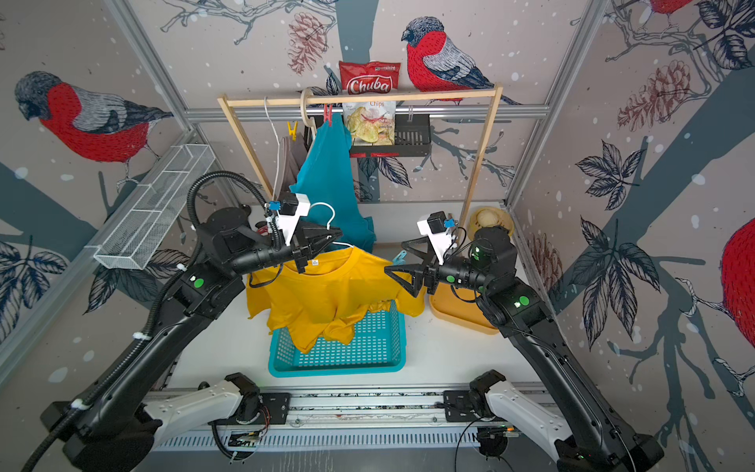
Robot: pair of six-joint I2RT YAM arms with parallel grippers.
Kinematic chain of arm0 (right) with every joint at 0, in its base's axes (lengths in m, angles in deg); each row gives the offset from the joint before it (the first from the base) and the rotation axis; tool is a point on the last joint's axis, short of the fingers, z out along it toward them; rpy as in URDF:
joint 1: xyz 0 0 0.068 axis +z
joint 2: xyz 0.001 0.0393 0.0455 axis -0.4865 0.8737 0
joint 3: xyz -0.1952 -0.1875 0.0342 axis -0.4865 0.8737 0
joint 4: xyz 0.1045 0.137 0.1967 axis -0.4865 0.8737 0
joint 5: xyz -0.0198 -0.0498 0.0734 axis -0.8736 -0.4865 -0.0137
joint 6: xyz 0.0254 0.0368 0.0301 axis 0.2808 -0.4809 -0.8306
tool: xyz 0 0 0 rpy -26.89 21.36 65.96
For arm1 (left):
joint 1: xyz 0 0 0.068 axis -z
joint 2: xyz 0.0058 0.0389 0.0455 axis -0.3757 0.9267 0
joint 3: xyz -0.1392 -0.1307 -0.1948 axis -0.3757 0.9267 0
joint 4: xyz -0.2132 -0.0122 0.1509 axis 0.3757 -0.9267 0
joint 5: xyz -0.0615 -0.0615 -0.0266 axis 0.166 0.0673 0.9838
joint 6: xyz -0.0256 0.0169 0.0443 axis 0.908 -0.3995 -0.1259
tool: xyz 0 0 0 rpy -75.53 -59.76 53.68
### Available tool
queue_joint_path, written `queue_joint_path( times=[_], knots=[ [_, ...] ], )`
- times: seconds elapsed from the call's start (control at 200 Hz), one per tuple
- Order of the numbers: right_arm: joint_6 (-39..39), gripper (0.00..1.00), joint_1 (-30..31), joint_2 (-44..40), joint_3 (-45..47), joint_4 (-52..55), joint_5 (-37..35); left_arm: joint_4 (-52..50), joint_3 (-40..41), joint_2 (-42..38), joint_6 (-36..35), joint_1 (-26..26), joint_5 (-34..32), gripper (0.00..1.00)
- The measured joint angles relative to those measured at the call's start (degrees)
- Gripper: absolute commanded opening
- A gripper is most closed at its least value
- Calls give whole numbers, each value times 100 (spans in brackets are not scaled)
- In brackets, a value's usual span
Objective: Remove the clothespins securing t-shirts to the hanger
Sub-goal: Remove the clothespin from the hanger.
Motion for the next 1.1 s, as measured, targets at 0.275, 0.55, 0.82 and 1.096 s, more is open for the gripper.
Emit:
queue_joint_path(
  times=[0.275,0.55,0.82,1.096],
  knots=[
    [232,72,-15,92,-118,39,52,-2,-33,-72,39,-37,205,0],
    [234,48,-4,116,-146,35,439,0,-81,-9,162,-173,369,0],
    [275,44,-4,304,-177,173,555,2,-81,28,256,-238,476,0],
    [415,6,-17,365,-225,328,544,2,-81,20,295,-306,479,0]
  ],
)
